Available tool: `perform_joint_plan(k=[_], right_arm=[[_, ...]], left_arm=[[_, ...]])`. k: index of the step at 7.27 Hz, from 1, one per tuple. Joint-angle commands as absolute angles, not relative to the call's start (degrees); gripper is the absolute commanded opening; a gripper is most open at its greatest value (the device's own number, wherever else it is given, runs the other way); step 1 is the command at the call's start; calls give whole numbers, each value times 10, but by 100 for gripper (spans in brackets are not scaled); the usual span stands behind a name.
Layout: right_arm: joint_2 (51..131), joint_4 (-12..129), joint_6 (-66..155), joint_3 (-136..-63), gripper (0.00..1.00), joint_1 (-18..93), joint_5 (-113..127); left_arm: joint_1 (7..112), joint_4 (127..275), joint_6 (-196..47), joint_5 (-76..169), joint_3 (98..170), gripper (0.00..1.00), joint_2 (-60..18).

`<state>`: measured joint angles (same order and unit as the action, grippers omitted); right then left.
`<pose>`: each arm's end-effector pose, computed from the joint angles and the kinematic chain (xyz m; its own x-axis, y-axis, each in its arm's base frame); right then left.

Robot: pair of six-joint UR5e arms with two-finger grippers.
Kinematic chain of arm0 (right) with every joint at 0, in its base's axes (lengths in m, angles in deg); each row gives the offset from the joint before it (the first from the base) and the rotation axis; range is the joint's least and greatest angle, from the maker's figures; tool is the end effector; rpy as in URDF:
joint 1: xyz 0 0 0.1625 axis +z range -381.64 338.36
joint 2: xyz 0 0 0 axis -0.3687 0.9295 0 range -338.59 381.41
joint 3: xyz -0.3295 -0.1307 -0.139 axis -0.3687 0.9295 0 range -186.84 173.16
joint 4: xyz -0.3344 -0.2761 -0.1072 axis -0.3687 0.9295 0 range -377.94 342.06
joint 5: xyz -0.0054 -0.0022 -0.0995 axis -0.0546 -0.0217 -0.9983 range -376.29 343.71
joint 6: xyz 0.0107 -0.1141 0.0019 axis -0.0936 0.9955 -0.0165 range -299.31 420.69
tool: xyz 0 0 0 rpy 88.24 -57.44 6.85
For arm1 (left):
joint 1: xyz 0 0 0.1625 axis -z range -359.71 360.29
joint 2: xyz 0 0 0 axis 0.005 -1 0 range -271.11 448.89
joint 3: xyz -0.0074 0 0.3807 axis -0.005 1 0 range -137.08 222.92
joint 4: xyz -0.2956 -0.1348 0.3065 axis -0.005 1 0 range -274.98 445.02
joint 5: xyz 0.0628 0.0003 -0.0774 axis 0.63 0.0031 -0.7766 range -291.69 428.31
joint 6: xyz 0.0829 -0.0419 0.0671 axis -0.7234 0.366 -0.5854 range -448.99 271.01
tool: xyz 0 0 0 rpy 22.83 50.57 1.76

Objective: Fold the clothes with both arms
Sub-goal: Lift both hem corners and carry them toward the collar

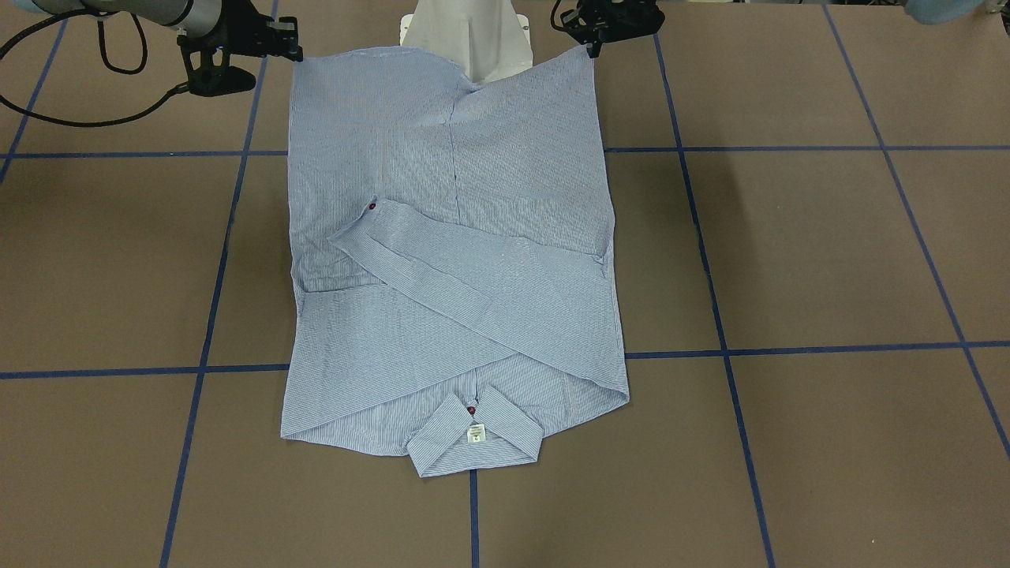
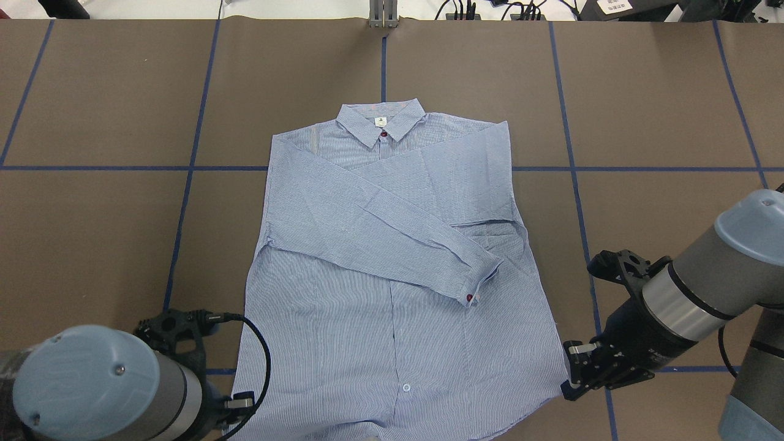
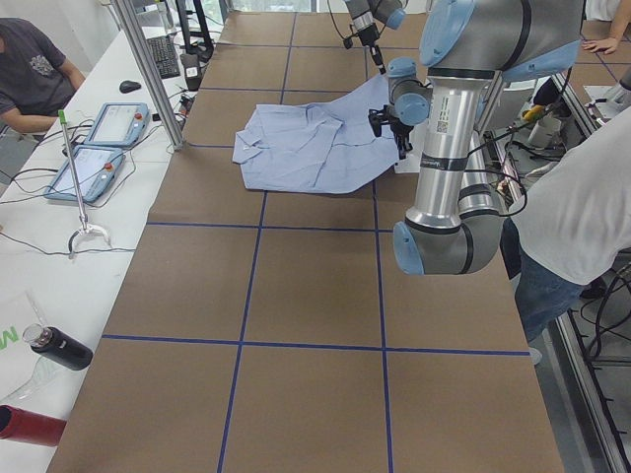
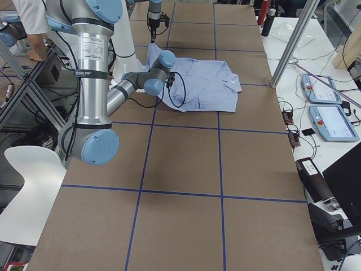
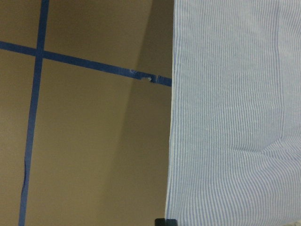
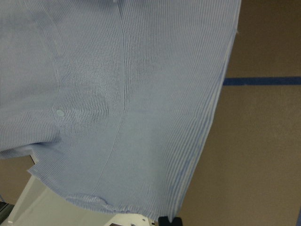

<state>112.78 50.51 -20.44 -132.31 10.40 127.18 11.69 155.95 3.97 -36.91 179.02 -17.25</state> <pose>-0.3651 -0.2771 0.2603 0.4345 0.1636 0.8857 0.3176 0.8924 -0.3206 0.4234 -0.1906 0.1635 0.7132 -0.1948 -0.6734 0.0516 0.9726 -0.2266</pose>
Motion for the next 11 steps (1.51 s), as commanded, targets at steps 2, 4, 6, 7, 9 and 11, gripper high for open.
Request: perform_joint_plan(k=[2, 4, 6, 7, 9, 11], right_arm=[[1033, 504, -201, -1231, 0, 159, 1232], [998, 504, -200, -1182, 0, 173, 1192], [987, 504, -200, -1161, 0, 195, 1176], [987, 504, -200, -1157, 0, 202, 1171], [987, 504, -200, -1153, 0, 214, 1168], [987, 504, -200, -1143, 0, 220, 1165]], left_arm=[[223, 1566, -74, -370, 1716, 0, -218], [270, 1636, -117, -371, 1648, 0, -223], [286, 1671, -124, -370, 1606, 0, -221], [287, 1680, -128, -369, 1596, 0, -219], [302, 1681, -138, -369, 1583, 0, -219], [316, 1695, -144, -370, 1557, 0, -220]])
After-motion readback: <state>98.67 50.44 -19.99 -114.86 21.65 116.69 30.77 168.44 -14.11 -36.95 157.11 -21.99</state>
